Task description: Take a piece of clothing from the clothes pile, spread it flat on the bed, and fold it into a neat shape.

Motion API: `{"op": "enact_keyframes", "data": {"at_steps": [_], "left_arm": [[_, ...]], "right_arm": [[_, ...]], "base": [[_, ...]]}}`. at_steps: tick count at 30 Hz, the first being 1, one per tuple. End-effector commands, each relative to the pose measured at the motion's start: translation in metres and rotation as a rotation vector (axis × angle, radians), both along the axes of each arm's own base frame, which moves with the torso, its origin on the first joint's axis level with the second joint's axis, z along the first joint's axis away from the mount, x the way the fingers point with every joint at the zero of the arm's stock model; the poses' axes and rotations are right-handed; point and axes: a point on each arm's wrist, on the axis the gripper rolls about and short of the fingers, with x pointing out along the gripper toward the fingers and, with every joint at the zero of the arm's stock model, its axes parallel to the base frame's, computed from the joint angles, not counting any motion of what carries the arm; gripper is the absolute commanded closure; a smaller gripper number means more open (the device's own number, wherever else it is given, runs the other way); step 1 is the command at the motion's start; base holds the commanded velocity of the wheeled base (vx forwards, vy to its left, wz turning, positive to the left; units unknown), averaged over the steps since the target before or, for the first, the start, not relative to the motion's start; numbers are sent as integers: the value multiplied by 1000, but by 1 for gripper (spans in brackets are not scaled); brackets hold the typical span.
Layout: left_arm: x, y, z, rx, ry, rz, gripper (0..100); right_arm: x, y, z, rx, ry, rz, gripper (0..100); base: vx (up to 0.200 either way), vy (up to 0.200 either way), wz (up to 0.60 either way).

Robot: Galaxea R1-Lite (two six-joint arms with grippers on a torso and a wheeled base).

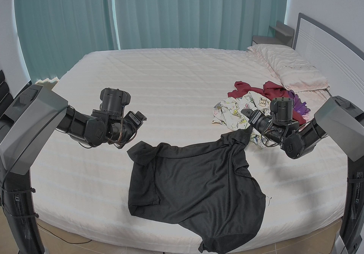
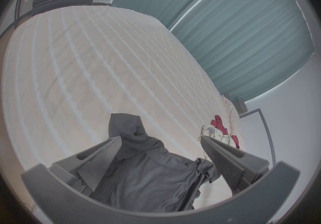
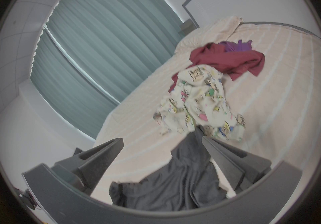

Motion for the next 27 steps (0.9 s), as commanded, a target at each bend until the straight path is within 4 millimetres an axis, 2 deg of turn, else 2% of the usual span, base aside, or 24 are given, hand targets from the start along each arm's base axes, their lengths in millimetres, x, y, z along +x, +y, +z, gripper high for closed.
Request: {"op": "enact_keyframes", "data": {"at_steps": [1, 3, 4, 6, 9, 10, 11, 15, 20, 27], "left_arm": [[-15, 16, -7, 18, 55, -34, 0], [-18, 19, -7, 11, 63, -43, 0], [-26, 26, -6, -30, 87, -82, 0], [-28, 27, -5, -42, 91, -91, 0], [-45, 30, -3, -96, 128, -140, 0], [-45, 30, -3, -96, 128, -140, 0], [-54, 31, -2, -135, 137, -165, 0], [-60, 29, -5, -179, 134, -164, 0], [-68, 30, -16, -195, 132, -156, 0], [-66, 30, -18, -241, 117, -124, 0]], "right_arm": [[-35, -18, -17, -41, 131, 77, 0], [-41, -22, -22, -55, 154, 97, 0], [-50, -31, -33, -90, 193, 128, 0], [-51, -33, -36, -97, 201, 128, 0], [-48, -41, -46, -106, 230, 100, 0], [-48, -41, -46, -106, 230, 100, 0], [-49, -44, -55, -110, 254, 92, 0], [-54, -43, -70, -138, 297, 108, 0], [-59, -33, -88, -233, 330, 183, 0], [-57, -10, -106, -307, 336, 237, 0]], "base": [[0, 0, 0], [0, 0, 0], [0, 0, 0], [0, 0, 0], [0, 0, 0], [0, 0, 0], [0, 0, 0], [0, 0, 0], [0, 0, 0], [0, 0, 0]]}}
